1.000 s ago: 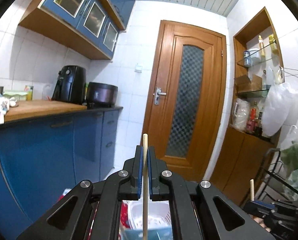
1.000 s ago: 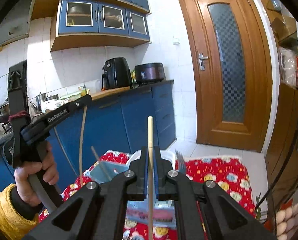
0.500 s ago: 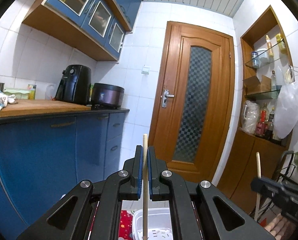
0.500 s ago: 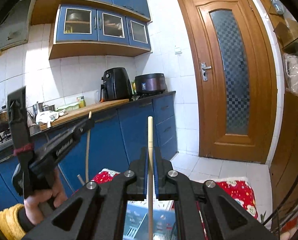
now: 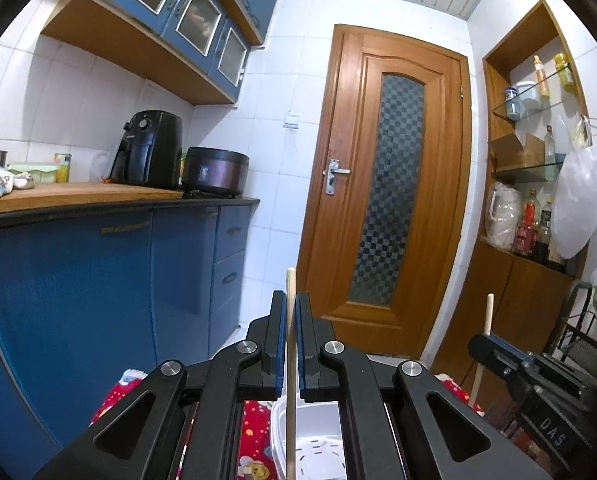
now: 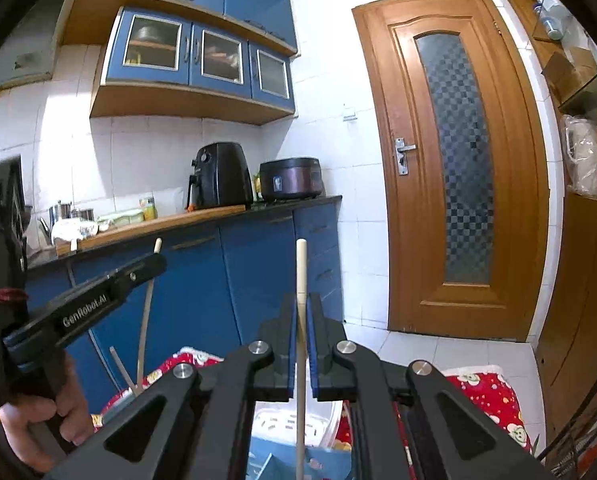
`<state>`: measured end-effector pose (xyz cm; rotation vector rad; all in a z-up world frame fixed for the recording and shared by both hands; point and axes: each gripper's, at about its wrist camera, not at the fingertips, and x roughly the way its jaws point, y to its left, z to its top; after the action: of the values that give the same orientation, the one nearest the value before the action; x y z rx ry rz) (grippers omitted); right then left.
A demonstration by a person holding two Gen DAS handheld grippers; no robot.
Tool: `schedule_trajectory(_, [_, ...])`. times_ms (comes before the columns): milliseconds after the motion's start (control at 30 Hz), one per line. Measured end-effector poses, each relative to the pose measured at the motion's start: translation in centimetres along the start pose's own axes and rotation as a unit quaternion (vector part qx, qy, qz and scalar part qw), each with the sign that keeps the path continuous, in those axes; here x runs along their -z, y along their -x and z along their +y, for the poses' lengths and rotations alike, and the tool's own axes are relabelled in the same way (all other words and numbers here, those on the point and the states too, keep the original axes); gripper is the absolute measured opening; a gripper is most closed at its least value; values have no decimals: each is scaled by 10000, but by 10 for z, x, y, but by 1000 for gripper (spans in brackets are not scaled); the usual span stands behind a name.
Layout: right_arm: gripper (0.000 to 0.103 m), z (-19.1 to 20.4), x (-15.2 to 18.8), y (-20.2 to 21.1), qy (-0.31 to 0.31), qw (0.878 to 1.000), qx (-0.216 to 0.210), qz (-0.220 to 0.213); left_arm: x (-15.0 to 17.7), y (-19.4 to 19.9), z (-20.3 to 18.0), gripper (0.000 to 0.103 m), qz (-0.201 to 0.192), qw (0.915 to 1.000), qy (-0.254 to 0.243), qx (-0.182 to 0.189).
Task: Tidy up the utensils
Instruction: 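Lower both chopsticks into the holder and open both tools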
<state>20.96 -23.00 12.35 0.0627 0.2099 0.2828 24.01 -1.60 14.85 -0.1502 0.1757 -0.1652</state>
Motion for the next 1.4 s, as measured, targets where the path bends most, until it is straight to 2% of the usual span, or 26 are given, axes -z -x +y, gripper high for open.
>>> schedule_trajectory(233, [8,7,8,6,144,9995,-147,256,9,2,-1,4,129,9999,39,37])
schedule_trajectory(300, [24,8,10,8,85,9992,-199,327,12,5,-1,4,168,9998,2,50])
schedule_trajectory(367, [36,8,11,11,-19,9989,-296,357,13,6,-3,5,204,9997,-64,91])
schedule_trajectory(400, [37,8,11,12,-59,9988,-321,370,14,7,-4,5,238,9996,-102,131])
schedule_trajectory(533, [37,9,11,19,-170,9986,-363,349,15,10,-10,8,403,9985,-234,278])
schedule_trajectory(633, [38,9,8,26,-269,9983,-400,327,16,17,-13,17,444,9981,-297,310])
schedule_trajectory(700, [39,9,6,32,-312,9982,-416,307,14,23,-13,28,458,9980,-276,341])
schedule_trajectory(767, [39,9,4,38,-352,9980,-439,283,12,28,-13,35,464,9979,-238,385])
schedule_trajectory(1033, [39,14,-3,68,-498,9974,-479,224,4,60,-16,35,468,9974,-311,455])
schedule_trajectory(1400, [39,32,-2,104,-554,9962,-510,430,3,107,-11,36,673,9955,-316,588])
